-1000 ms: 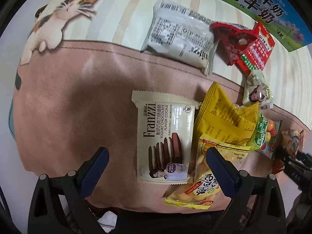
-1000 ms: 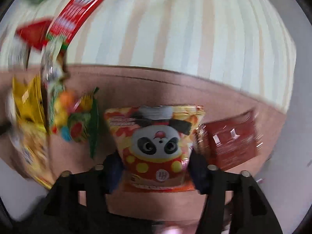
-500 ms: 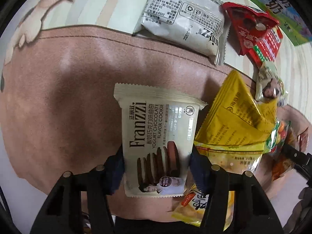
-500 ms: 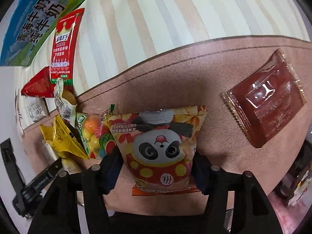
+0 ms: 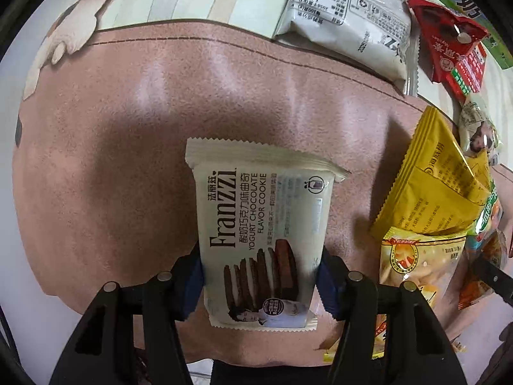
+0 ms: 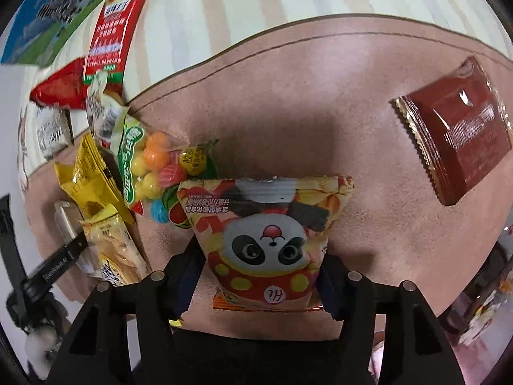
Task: Organize snacks
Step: 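Carry both packs into the cardboard box and open both tools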
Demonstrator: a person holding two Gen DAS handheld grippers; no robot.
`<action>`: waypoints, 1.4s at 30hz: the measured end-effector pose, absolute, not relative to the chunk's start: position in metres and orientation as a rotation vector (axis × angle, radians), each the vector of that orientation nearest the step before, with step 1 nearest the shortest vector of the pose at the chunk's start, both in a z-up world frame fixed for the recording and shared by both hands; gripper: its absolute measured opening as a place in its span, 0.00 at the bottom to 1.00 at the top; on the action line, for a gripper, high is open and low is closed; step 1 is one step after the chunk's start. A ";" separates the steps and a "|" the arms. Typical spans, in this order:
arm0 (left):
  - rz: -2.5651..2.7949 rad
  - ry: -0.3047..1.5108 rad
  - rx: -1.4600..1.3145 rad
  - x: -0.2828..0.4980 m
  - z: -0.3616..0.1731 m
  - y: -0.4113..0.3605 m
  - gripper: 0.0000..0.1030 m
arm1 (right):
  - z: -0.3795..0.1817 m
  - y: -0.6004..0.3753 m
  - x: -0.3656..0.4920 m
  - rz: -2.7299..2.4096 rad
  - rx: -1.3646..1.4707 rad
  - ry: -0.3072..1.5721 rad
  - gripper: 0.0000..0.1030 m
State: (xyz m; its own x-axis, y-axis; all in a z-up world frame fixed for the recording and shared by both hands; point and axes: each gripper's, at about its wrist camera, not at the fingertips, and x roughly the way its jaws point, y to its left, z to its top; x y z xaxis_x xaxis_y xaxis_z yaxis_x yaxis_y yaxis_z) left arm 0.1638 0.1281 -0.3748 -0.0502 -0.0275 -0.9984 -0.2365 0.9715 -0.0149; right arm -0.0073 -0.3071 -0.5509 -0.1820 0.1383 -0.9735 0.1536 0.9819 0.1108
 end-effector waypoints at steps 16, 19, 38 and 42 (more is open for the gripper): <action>0.041 1.345 -0.310 0.185 -0.229 0.111 0.55 | -0.443 -0.299 0.020 0.138 0.405 1.580 0.46; -0.020 1.279 -0.324 0.219 -0.181 0.103 0.55 | -0.401 -0.291 0.056 0.211 0.436 1.502 0.46; -0.064 1.467 -0.301 0.491 -0.166 0.109 0.55 | -0.372 -0.207 0.301 0.325 0.335 1.464 0.46; -0.072 1.545 -0.290 0.515 -0.190 0.106 0.55 | -0.409 -0.196 0.316 0.321 0.325 1.526 0.46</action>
